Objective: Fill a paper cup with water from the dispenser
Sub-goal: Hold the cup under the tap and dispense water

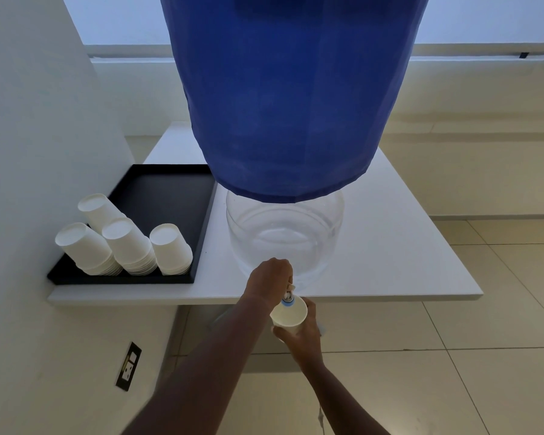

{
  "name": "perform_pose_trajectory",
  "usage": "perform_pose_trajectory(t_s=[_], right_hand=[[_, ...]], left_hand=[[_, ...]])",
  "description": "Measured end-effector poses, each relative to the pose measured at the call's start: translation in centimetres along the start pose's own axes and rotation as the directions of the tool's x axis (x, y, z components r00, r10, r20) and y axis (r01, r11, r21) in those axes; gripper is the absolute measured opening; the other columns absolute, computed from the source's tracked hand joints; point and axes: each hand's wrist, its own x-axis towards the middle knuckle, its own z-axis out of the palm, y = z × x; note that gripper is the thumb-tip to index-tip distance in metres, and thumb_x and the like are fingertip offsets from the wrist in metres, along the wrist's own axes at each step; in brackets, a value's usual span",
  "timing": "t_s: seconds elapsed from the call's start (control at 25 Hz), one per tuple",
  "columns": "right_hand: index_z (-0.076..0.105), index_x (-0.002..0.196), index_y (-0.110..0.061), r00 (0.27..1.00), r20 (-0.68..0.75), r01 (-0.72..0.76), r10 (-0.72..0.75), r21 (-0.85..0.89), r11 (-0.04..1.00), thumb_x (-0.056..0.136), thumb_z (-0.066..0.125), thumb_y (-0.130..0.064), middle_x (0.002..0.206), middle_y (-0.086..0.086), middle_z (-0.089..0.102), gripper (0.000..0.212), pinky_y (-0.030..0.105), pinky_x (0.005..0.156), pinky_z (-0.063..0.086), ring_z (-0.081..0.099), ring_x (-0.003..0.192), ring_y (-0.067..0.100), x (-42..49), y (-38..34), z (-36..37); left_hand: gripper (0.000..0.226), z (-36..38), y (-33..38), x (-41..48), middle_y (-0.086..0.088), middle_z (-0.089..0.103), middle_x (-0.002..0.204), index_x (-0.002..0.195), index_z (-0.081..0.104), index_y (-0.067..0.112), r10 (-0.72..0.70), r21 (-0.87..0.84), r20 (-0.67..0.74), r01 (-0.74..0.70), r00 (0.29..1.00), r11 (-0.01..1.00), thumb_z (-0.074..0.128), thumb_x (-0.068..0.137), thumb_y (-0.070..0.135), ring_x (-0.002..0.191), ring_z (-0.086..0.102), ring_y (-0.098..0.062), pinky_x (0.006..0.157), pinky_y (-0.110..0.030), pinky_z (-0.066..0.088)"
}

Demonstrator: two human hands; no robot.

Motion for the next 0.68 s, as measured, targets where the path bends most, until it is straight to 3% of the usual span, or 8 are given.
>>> perform_pose_trajectory(t_s=[0.48,0.68], right_hand=[[0.038,0.104,-0.026,1.000,-0.019,-0.006,0.007,0.015,1.000,0.057,0.078,0.003,0.103,0.010,0.056,0.068,0.036,0.081,0.051,0.056,0.093,0.024,-0.17,0.27,-0.06],[0.038,0.107,-0.023,1.000,-0.009,-0.007,0.007,0.022,1.000,0.057,0.078,0.001,0.107,0.014,0.058,0.068,0.042,0.085,0.053,0.057,0.097,0.027,-0.23,0.14,0.10]], left_hand=[[0.017,-0.01,-0.04,-0.14,-0.017,0.074,0.097,0.091,0.069,-0.003,0.006,0.003,0.011,-0.006,1.000,1.000,0.053,0.084,-0.008,0.087,0.069,-0.028,0.068,-0.025,0.042],[0.019,0.01,-0.01,-0.26,-0.017,0.074,0.099,0.093,0.069,-0.002,-0.003,-0.006,-0.002,0.003,1.000,1.000,0.053,0.084,-0.007,0.089,0.069,-0.028,0.069,-0.023,0.041]])
